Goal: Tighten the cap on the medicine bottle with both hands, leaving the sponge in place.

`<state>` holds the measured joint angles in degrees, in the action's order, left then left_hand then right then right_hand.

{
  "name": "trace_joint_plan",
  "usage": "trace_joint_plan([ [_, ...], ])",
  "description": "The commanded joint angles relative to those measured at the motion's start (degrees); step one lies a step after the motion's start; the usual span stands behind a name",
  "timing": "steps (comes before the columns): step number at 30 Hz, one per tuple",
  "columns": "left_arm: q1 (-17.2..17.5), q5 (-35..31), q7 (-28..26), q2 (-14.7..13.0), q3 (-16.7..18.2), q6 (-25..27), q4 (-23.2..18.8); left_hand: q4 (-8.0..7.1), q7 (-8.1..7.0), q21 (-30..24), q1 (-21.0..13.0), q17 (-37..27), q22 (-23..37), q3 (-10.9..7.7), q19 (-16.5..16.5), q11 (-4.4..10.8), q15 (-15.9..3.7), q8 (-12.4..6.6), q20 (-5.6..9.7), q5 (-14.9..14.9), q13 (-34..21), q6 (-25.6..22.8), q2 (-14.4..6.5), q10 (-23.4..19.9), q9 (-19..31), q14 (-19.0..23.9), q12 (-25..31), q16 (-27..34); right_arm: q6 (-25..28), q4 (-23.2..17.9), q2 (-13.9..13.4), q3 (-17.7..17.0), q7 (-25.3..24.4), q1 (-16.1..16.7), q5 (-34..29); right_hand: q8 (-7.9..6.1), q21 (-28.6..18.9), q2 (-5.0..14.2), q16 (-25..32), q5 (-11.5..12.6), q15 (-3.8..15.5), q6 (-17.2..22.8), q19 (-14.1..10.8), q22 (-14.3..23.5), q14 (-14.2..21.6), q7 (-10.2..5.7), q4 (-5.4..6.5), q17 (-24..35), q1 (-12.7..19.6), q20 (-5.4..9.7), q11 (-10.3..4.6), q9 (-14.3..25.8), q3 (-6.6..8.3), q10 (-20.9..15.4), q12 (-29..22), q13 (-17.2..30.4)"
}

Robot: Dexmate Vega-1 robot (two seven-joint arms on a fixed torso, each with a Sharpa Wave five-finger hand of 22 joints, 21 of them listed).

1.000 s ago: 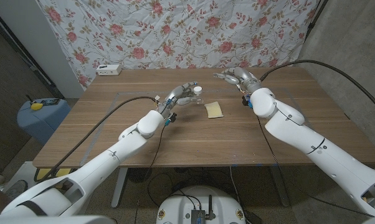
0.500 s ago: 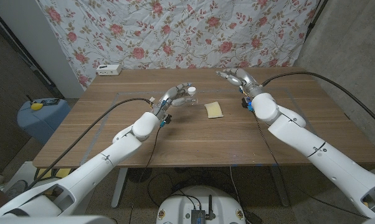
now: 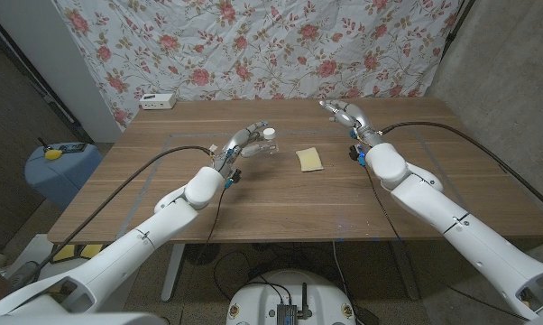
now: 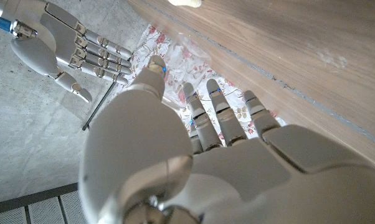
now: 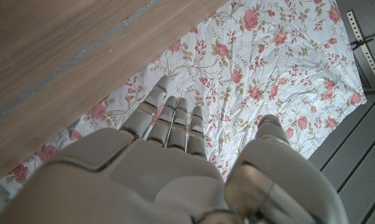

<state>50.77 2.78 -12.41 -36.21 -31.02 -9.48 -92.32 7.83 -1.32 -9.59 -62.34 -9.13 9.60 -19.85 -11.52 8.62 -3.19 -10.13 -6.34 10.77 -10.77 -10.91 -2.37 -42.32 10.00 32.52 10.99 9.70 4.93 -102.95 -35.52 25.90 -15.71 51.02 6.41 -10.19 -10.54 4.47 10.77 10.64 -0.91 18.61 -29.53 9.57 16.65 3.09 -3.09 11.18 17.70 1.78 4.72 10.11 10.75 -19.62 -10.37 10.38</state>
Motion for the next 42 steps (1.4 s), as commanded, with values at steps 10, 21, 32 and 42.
trace_joint_plan([
  [10,1.8,-3.4,-2.8,-1.6,0.5,-0.7,0.3,0.21,0.02,-0.5,0.4,-0.1,0.1,0.69,1.3,0.63,-8.18,0.08,1.52,-0.4,0.0,1.5,-0.1,0.9,0.1,-2.0,-0.2,-0.2,-16.3,10.6,3.8,-0.8,-1.4,1.5,6.2,-0.29,0.2,0.54,0.2,-0.1,0.44,0.1,0.9,0.1,-0.5,-0.67,-0.26,0.0,-0.6,0.17,-0.16,0.1,0.33,0.3,-0.2,0.1],
  [21,1.7,-4.0,-2.7,-1.1,-0.3,-0.6,2.2,-0.19,-0.33,-0.1,1.6,-0.1,0.1,1.67,6.4,0.61,-8.37,0.11,2.71,-0.7,0.1,3.4,-0.6,3.6,0.1,-4.2,-0.6,0.0,-20.0,13.7,5.7,-1.3,1.4,1.8,11.7,0.13,0.5,0.87,-0.2,-0.1,0.64,-1.9,3.1,0.0,-2.7,-0.18,-0.02,0.1,-1.5,0.83,-0.41,0.0,0.28,1.8,0.1,0.1],
  [32,0.8,-4.5,-2.4,-0.4,-1.4,-0.8,4.6,-0.31,-0.15,-0.4,2.2,-0.1,0.1,2.13,7.3,0.21,-8.65,0.10,2.86,-0.7,0.2,4.5,-0.7,5.2,0.0,-5.8,-0.7,-0.2,-21.9,15.3,6.3,-1.3,1.2,2.0,12.1,-0.17,0.3,1.30,0.0,0.0,0.91,-1.7,3.3,0.0,-2.7,-0.42,-0.01,0.1,-1.7,1.01,-0.55,0.0,0.50,1.7,-0.1,0.1],
  [42,0.6,-6.0,-3.3,-0.3,-2.1,0.1,4.8,-0.32,-0.41,-0.3,2.7,-0.1,0.1,2.45,9.1,0.08,-8.51,-0.04,2.73,-0.7,0.2,5.0,-0.9,6.3,0.0,-7.0,-0.7,-0.3,-24.7,17.9,7.7,-1.0,2.8,1.4,13.7,-0.34,0.2,1.37,0.1,0.0,1.15,-1.4,3.3,0.0,-2.6,-0.74,-0.07,0.1,-1.9,1.07,-0.57,0.0,0.58,1.4,-0.3,0.1],
])
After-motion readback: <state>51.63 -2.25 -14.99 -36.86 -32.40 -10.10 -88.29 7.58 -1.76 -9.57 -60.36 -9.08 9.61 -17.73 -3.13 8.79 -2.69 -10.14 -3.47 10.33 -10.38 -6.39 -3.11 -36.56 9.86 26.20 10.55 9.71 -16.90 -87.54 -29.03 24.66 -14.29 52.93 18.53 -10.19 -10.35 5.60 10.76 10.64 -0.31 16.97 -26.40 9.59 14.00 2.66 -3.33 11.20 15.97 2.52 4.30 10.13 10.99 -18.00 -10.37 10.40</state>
